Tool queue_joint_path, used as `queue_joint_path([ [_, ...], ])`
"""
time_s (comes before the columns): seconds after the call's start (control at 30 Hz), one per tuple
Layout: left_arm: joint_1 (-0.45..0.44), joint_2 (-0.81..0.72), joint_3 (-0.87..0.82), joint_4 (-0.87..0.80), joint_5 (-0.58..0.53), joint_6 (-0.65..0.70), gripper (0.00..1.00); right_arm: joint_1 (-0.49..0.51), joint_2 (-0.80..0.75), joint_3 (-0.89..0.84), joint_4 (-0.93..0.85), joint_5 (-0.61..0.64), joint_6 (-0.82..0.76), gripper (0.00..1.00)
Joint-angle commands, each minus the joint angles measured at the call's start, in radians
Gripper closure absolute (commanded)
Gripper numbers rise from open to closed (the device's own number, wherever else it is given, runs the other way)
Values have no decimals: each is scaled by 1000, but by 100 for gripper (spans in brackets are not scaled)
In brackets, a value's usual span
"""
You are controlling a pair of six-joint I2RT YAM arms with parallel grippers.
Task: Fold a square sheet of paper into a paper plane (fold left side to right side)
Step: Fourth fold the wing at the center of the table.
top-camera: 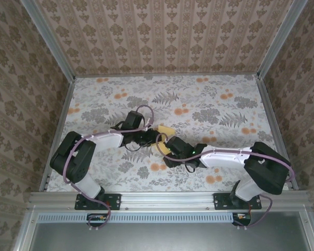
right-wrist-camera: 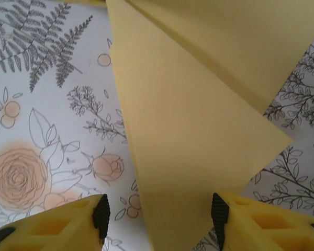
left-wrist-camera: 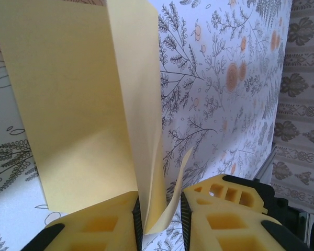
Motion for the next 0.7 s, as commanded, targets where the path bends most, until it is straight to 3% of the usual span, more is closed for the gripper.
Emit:
queue_joint_path([
  [0.0,-6,-17,28,-20,13,-8,73,8,28,44,-4,59,4,45],
  [0.3,-5,-16,42,-39,12,-3,73,8,78,67,-10,80,8,53],
  [0.67,8,-48,40,-83,-2,19,67,9,96,70,-26,81,22,77],
])
